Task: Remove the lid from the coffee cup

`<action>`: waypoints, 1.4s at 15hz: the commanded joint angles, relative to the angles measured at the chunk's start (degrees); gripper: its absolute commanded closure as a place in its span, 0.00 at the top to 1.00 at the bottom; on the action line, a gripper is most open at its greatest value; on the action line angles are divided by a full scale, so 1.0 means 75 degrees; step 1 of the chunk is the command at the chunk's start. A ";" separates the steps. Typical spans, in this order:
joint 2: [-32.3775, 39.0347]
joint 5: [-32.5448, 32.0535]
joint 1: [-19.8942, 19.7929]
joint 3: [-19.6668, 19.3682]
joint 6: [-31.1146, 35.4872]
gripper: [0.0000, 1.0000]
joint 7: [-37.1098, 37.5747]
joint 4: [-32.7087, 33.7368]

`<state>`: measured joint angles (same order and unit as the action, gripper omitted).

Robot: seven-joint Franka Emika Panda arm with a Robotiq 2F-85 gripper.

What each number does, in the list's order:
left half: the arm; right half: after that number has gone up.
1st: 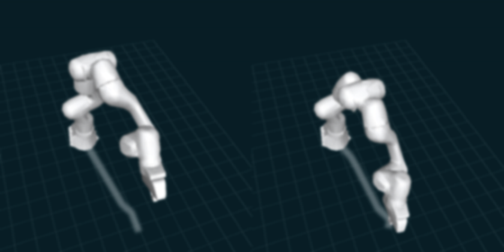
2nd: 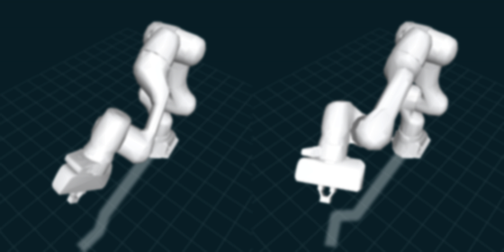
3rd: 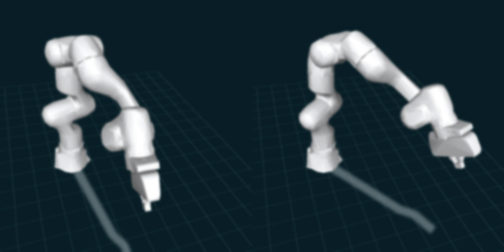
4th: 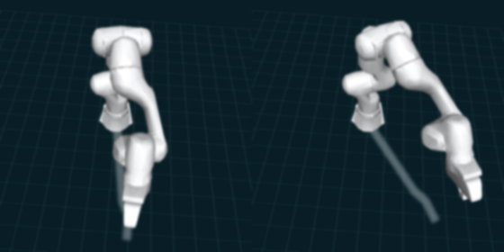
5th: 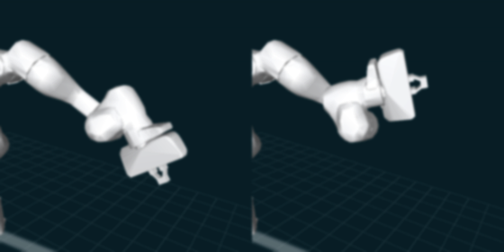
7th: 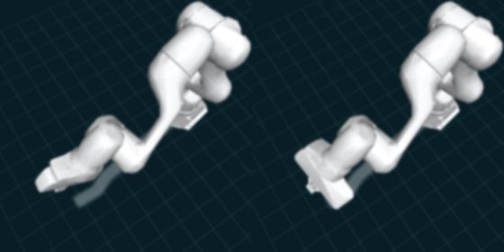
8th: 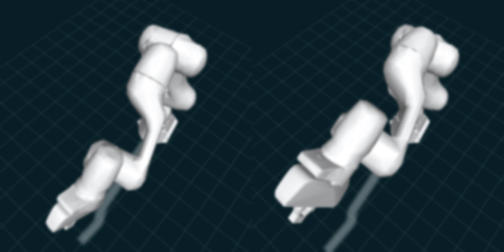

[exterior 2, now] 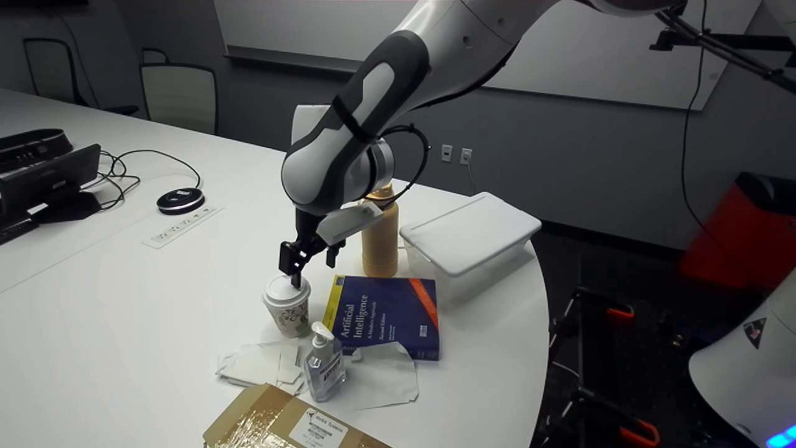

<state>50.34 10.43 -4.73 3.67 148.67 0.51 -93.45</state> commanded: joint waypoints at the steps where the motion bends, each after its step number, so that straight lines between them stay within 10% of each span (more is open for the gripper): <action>1: 0.0164 0.0134 -0.0001 0.0034 0.0182 1.00 0.0180 0.0259; 10: 0.0396 0.0068 0.0008 -0.0031 0.0133 1.00 0.0191 0.0668; 11: 0.0418 0.0063 0.0006 -0.0032 0.0131 0.75 0.0180 0.0694; 21: 0.0505 0.0052 0.0015 0.0001 0.0109 0.03 0.0146 0.0878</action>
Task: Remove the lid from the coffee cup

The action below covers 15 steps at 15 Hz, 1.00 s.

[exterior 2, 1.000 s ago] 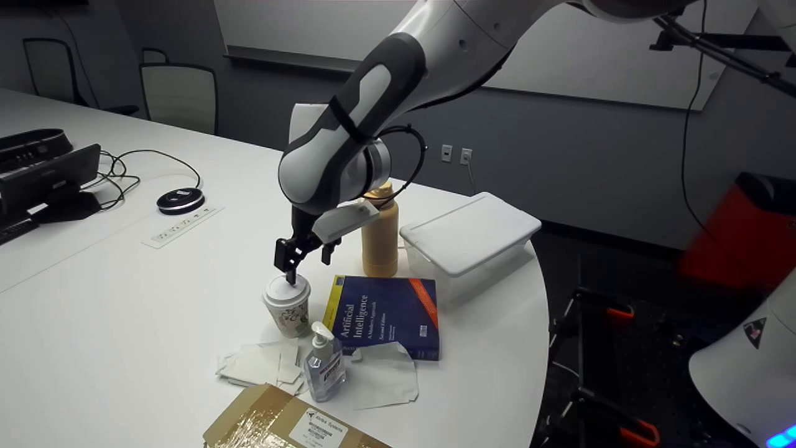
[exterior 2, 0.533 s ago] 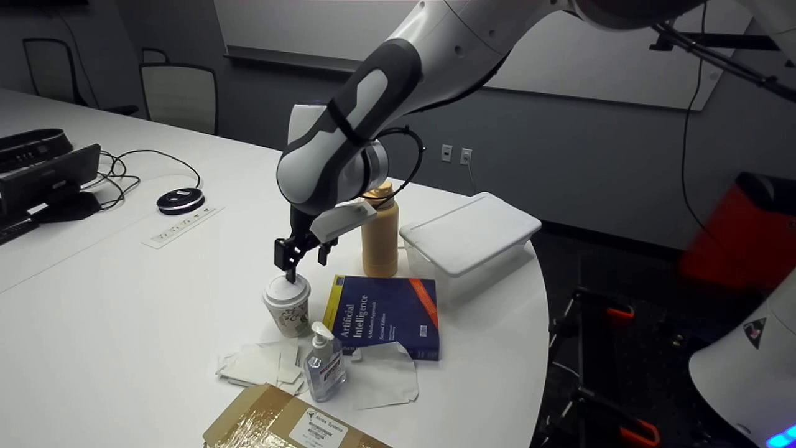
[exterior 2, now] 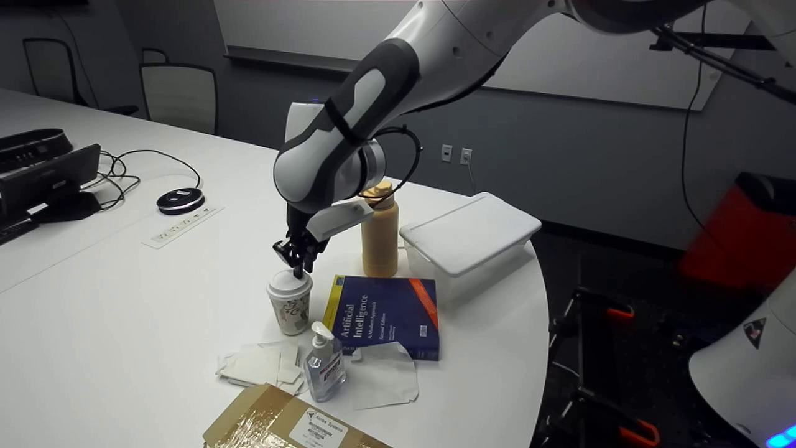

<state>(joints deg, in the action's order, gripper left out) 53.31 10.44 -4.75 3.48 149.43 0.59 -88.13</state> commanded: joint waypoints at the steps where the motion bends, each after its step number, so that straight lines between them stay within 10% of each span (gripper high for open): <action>1: 0.0105 0.0057 0.0013 0.0036 0.0001 0.00 0.0130 0.0183; 15: -0.0131 0.0068 -0.0021 0.0179 -0.0142 0.02 0.0019 0.0429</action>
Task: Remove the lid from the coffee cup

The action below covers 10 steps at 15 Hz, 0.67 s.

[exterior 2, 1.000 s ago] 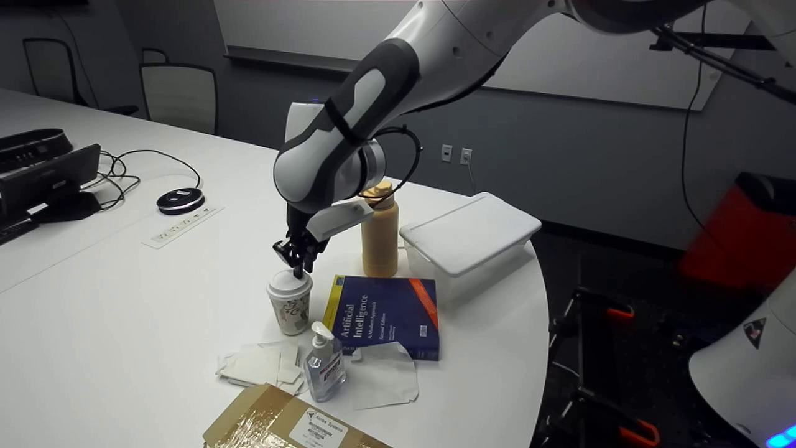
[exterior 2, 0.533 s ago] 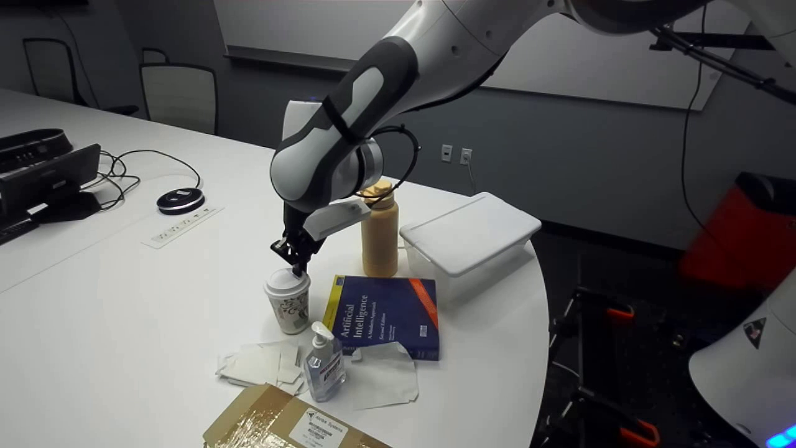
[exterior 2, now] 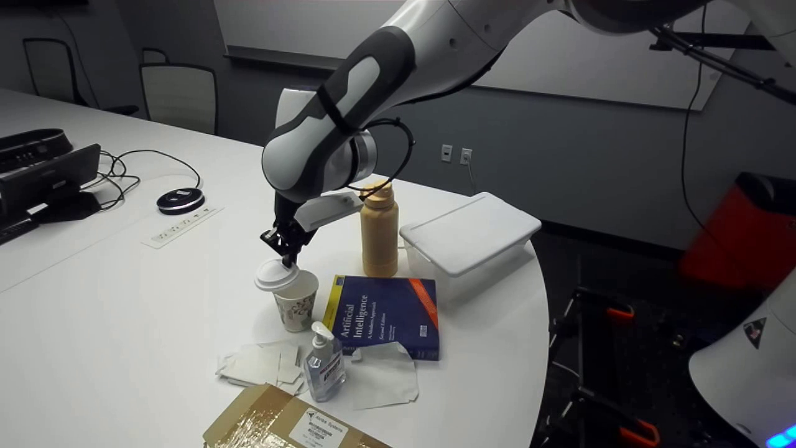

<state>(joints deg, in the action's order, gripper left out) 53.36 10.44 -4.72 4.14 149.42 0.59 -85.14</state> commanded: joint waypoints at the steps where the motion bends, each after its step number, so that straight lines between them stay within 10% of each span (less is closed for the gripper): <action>1: -0.0153 0.0074 -0.0029 0.0107 -0.0156 0.02 0.0014 0.0045; 10: 0.0040 -0.0090 0.0049 -0.0256 -0.0124 0.02 0.0209 0.0642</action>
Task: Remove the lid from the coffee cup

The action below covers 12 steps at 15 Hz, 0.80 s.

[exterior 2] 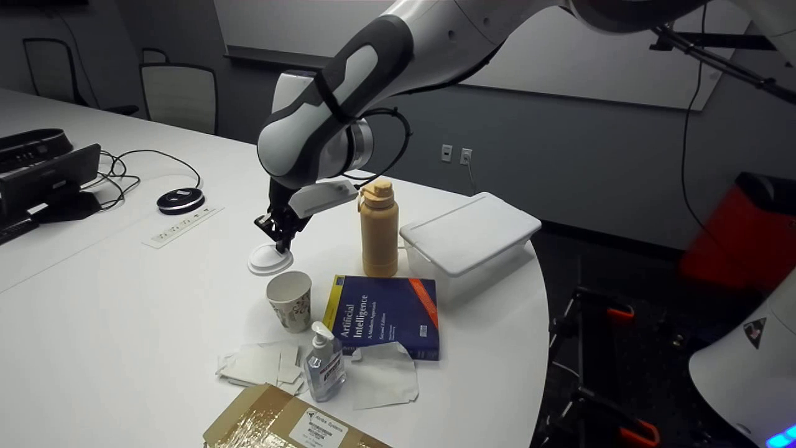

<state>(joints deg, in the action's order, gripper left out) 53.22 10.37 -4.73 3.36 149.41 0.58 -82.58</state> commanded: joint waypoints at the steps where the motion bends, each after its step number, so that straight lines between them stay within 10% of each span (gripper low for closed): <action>1: 0.0114 -0.0100 0.0052 -0.0208 -0.0144 0.02 0.0233 0.0421; 12: 0.1264 -0.0223 0.0919 -0.1453 -0.0331 0.02 0.3000 0.1742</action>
<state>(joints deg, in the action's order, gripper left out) 59.21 9.27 -0.57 -4.51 149.31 15.14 -74.67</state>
